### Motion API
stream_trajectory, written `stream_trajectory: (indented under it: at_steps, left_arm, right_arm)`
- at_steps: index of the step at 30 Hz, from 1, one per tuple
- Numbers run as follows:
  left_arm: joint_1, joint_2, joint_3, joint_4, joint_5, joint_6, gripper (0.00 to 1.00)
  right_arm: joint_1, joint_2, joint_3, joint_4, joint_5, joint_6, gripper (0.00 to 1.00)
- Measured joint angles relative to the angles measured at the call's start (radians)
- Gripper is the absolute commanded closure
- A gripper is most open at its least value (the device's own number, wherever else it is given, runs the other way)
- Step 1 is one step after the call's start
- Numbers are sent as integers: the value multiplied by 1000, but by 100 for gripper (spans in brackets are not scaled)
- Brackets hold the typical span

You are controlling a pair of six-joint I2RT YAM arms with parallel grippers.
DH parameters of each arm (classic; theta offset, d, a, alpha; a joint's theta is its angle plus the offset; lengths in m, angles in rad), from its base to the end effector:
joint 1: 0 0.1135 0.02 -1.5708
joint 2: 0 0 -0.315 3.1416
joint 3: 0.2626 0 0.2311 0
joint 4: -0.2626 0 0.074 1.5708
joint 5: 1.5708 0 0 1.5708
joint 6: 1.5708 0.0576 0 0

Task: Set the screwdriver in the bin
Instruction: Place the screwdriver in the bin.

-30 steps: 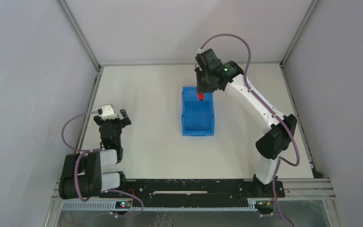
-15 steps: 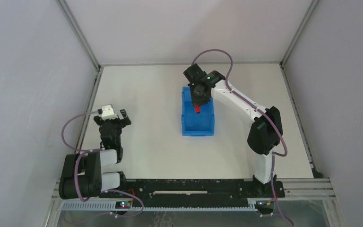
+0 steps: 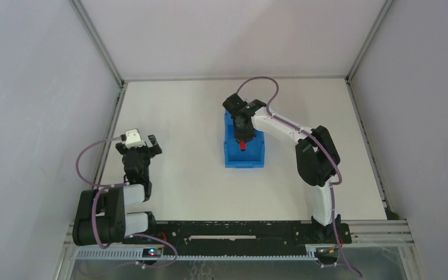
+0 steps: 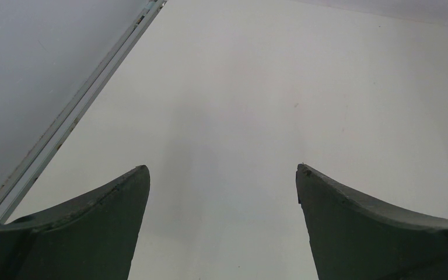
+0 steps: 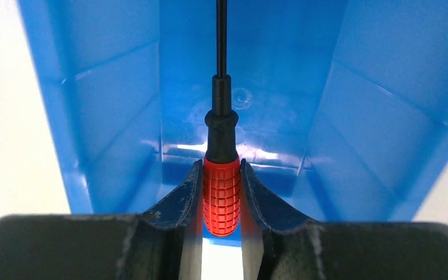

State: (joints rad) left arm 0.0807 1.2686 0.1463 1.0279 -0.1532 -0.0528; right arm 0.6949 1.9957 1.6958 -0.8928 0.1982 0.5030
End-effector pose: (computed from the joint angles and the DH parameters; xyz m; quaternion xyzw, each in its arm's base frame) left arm 0.2060 0.0255 0.2268 -0.1006 0.7324 0.0660 0.6701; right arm 0.3368 0.2660 0.2706 -0.0751 0.9746 0.0252 0.2092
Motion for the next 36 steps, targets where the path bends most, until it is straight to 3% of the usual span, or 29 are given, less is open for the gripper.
stream_trajectory:
  at_steps: [9, 16, 36]
  left_arm:
    - [0, 0, 0, 0, 0, 0, 0]
    - [0, 0, 0, 0, 0, 0, 0]
    - [0, 0, 0, 0, 0, 0, 0]
  right_arm:
    - [3, 74, -22, 53, 19, 51, 77]
    - [7, 101, -27, 69, 34, 74, 60]
    - [20, 58, -32, 55, 98, 78, 50]
